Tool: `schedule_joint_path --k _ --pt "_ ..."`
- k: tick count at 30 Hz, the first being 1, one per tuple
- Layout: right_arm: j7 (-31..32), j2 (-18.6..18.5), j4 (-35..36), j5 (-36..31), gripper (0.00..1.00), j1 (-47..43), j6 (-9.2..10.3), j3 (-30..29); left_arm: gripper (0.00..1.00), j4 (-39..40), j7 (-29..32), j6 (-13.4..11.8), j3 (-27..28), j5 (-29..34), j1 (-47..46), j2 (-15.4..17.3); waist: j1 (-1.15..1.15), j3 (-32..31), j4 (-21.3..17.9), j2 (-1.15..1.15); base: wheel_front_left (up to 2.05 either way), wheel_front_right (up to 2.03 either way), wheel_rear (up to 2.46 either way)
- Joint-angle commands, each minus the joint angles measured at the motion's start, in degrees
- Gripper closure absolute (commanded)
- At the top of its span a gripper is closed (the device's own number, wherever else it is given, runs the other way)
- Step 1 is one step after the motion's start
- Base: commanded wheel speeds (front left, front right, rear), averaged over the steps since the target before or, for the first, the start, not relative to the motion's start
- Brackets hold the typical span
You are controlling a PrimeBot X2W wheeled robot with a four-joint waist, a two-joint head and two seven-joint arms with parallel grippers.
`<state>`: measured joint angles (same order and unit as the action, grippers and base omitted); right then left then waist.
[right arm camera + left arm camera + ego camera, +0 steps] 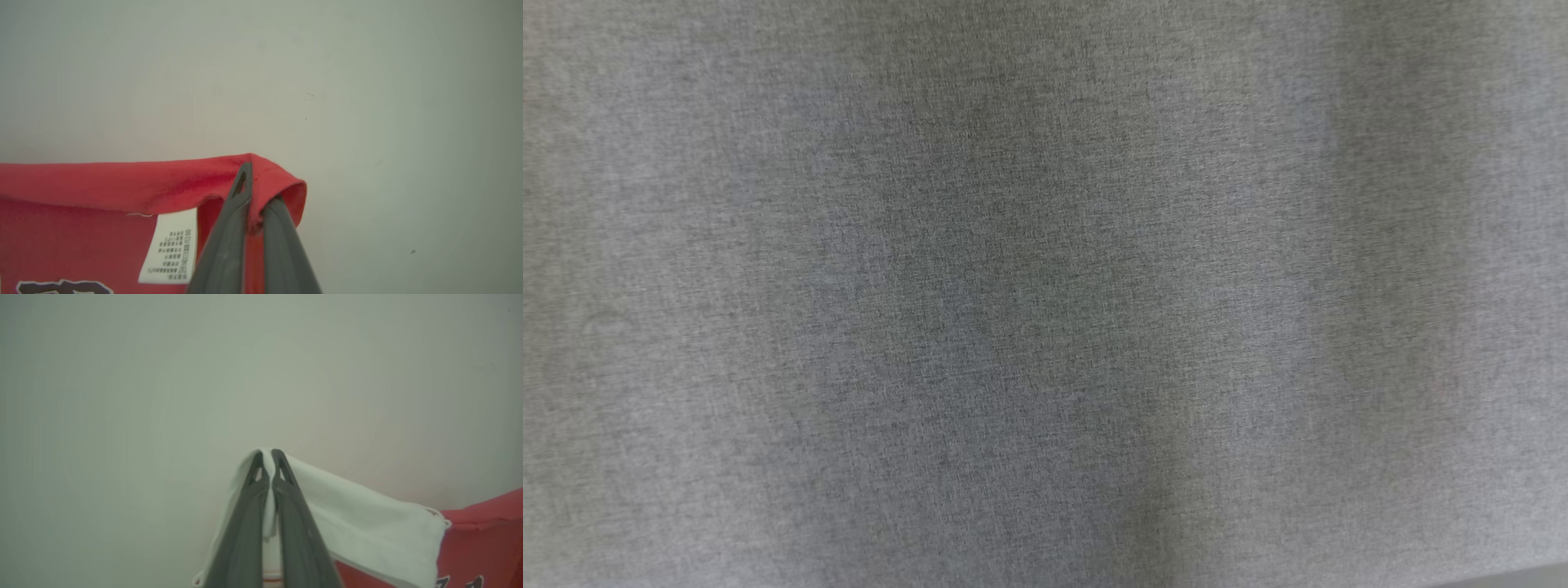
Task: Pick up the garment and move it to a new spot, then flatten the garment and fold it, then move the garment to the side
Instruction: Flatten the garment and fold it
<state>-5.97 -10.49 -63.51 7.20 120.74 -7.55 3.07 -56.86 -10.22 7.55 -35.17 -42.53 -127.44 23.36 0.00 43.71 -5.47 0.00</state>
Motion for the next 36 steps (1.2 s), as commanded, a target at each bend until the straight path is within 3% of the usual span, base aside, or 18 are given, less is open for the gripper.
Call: schedule_joint_path --k 1,9,17,19,28,36 --pt "-0.93 0.06 -0.48 1.19 1.0 -2.3 0.13 0.73 1.0 0.92 -0.96 -0.15 -0.53 -1.33 2.64 1.13 0.0 -1.04 0.17 0.0 0.0 0.0 0.0" --pt "-4.69 2.03 0.88 9.22 1.0 -13.78 0.13 4.62 1.0 6.95 -3.59 -0.15 -2.24 -5.81 15.64 6.47 0.0 -5.72 -0.81 0.0 0.0 0.0 0.0" --pt "-5.15 0.39 8.44 17.67 1.0 -31.09 0.13 10.76 1.0 17.04 -4.87 -0.48 -0.83 -9.72 34.3 10.53 0.0 -11.5 -0.06 0.0 0.0 0.0 0.0" --pt "-4.67 -0.74 11.96 20.14 1.0 -37.22 0.13 12.54 1.0 21.3 -4.98 -1.63 0.69 -10.59 40.68 11.65 0.0 -13.02 0.34 0.0 0.0 0.0 0.0" --pt "-0.59 -5.87 33.16 26.01 1.0 -65.44 0.13 16.73 1.0 47.09 -4.96 -11.01 13.75 -9.61 75.26 14.87 0.0 -18.08 1.13 0.0 0.0 0.0 0.0" --pt "4.95 -7.42 49.11 26.15 1.0 -86.15 0.13 10.43 1.0 60.29 -4.97 -14.88 20.51 -7.59 100.01 13.96 0.0 -22.06 1.7 0.0 0.0 0.0 0.0"
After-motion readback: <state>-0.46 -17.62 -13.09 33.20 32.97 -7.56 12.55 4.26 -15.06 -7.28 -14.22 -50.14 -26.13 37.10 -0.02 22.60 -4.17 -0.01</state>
